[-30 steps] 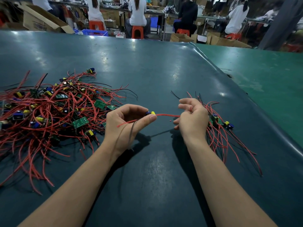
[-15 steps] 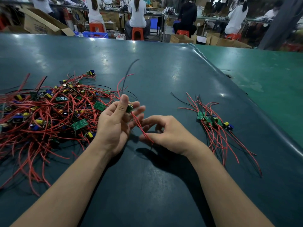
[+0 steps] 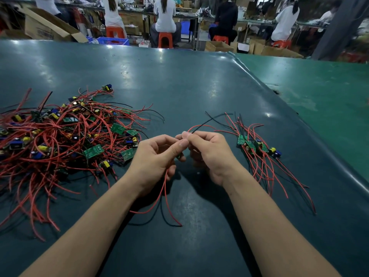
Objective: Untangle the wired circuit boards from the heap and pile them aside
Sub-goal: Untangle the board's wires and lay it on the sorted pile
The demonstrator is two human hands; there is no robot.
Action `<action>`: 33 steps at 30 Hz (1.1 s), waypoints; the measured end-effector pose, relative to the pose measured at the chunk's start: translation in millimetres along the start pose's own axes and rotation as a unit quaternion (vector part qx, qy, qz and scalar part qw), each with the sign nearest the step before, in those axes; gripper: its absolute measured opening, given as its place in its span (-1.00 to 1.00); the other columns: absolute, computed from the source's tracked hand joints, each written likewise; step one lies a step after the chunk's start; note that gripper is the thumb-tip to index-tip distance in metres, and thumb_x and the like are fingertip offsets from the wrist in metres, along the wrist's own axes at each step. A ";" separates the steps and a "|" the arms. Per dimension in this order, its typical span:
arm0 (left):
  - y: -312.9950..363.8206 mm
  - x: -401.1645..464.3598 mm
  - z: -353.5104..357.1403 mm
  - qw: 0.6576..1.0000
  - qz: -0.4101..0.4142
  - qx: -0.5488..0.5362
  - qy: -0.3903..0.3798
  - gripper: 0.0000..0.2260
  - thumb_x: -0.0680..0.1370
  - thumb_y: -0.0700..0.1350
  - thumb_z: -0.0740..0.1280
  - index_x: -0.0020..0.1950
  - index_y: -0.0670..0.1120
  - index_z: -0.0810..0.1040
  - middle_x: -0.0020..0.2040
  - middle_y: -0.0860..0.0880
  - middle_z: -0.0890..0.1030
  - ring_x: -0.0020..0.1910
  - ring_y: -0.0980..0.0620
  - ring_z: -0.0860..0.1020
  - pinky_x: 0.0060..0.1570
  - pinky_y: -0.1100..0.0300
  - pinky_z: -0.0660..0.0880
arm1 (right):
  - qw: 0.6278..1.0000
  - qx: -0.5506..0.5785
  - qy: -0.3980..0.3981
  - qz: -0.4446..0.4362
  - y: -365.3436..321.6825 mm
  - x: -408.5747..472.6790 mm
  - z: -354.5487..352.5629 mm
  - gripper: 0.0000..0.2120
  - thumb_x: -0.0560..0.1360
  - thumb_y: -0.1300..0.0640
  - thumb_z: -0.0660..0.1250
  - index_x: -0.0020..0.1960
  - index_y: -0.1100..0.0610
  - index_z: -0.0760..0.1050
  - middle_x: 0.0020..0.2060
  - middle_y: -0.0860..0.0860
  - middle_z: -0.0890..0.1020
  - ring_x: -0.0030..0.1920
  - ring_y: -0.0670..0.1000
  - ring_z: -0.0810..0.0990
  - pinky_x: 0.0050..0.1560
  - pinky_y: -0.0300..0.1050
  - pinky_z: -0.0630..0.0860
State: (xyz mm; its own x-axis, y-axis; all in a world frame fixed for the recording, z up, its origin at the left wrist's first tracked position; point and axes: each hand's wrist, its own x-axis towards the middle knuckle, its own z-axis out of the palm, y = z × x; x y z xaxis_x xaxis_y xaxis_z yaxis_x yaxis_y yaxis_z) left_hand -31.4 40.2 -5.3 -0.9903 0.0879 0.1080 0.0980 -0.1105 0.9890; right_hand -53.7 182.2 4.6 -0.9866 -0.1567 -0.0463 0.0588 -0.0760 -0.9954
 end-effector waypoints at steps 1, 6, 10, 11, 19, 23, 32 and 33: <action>-0.4 0.1 0.6 1.000 0.007 0.007 -0.002 -0.78 0.41 -0.02 0.43 -0.15 -0.18 0.59 -0.38 -0.10 0.60 -0.63 0.06 0.40 -0.65 0.33 0.30 | 1.000 0.004 -0.002 0.008 -0.4 0.0 0.0 -0.81 0.57 0.13 0.34 -0.12 0.17 0.67 -0.51 -0.09 0.43 -0.54 -0.13 0.29 -0.55 -0.32 0.19; -3.8 -1.4 3.9 0.997 0.042 0.062 0.017 -0.76 0.48 -0.14 0.44 -0.15 -0.33 0.53 -0.39 -0.01 0.63 -0.64 0.04 0.44 -0.64 0.31 0.34 | 0.999 -0.002 -0.031 0.028 -3.5 -2.8 -1.1 -0.70 0.60 0.07 0.30 0.03 0.31 0.63 -0.42 0.01 0.54 -0.56 -0.16 0.37 -0.56 -0.35 0.26; -6.1 -2.1 4.1 0.991 0.054 0.119 0.019 -0.85 0.48 -0.18 0.47 -0.15 -0.25 0.58 -0.35 -0.02 0.62 -0.62 0.02 0.48 -0.63 0.28 0.38 | 0.992 -0.070 -0.096 0.042 -8.5 -7.3 -7.8 -0.67 0.66 0.06 0.19 -0.17 0.18 0.56 -0.55 -0.10 0.43 -0.62 -0.18 0.29 -0.61 -0.36 0.20; -6.7 -2.4 4.3 0.989 0.059 0.137 0.012 -0.88 0.48 -0.19 0.47 -0.17 -0.21 0.58 -0.34 -0.08 0.60 -0.62 0.02 0.49 -0.62 0.27 0.39 | 0.989 -0.105 -0.095 0.046 -8.8 -7.3 -8.8 -0.65 0.66 0.08 0.18 -0.26 0.13 0.51 -0.57 -0.11 0.39 -0.61 -0.17 0.27 -0.60 -0.34 0.17; -5.3 -0.5 2.9 0.994 0.049 0.097 0.004 -0.83 0.51 -0.20 0.44 -0.22 -0.24 0.54 -0.43 -0.09 0.57 -0.63 0.07 0.44 -0.61 0.34 0.34 | 0.995 -0.093 -0.013 0.033 -2.4 1.8 -6.2 -0.61 0.64 0.10 0.18 -0.27 0.14 0.64 -0.56 -0.09 0.49 -0.62 -0.20 0.37 -0.59 -0.35 0.27; -3.4 -0.4 1.6 0.998 0.026 0.056 0.003 -0.81 0.49 -0.18 0.45 -0.27 -0.19 0.52 -0.46 -0.12 0.58 -0.62 0.04 0.42 -0.58 0.30 0.37 | 0.983 -0.156 0.091 -0.025 3.1 11.4 -17.2 -0.70 0.62 0.06 0.24 -0.17 0.12 0.66 -0.53 -0.14 0.36 -0.54 -0.15 0.27 -0.41 -0.22 0.21; 0.9 -4.4 0.1 0.998 0.003 0.047 -0.036 -0.80 0.45 -0.12 0.46 -0.26 -0.21 0.53 -0.44 -0.13 0.59 -0.61 0.04 0.42 -0.57 0.31 0.35 | 0.977 -0.141 0.147 -0.064 2.4 9.6 -19.3 -0.86 0.57 0.17 0.33 -0.05 -0.01 0.64 -0.33 -0.07 0.60 -0.43 -0.08 0.47 -0.48 -0.26 0.36; 1.2 -4.4 -0.1 0.998 -0.001 0.045 -0.039 -0.80 0.45 -0.13 0.46 -0.25 -0.21 0.53 -0.44 -0.13 0.60 -0.61 0.04 0.42 -0.57 0.32 0.35 | 0.983 -0.078 0.155 -0.051 -0.1 9.8 -20.2 -0.88 0.57 0.17 0.33 -0.06 0.03 0.64 -0.34 -0.09 0.63 -0.46 -0.10 0.48 -0.54 -0.28 0.32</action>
State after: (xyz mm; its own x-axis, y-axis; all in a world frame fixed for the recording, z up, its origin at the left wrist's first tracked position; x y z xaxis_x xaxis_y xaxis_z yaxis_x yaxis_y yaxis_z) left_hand -26.9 39.6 -4.5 -0.9800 0.1658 0.1097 0.1078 -0.0203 0.9940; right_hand -66.4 200.6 2.5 -0.9866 0.1536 0.0543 -0.0422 0.0810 -0.9958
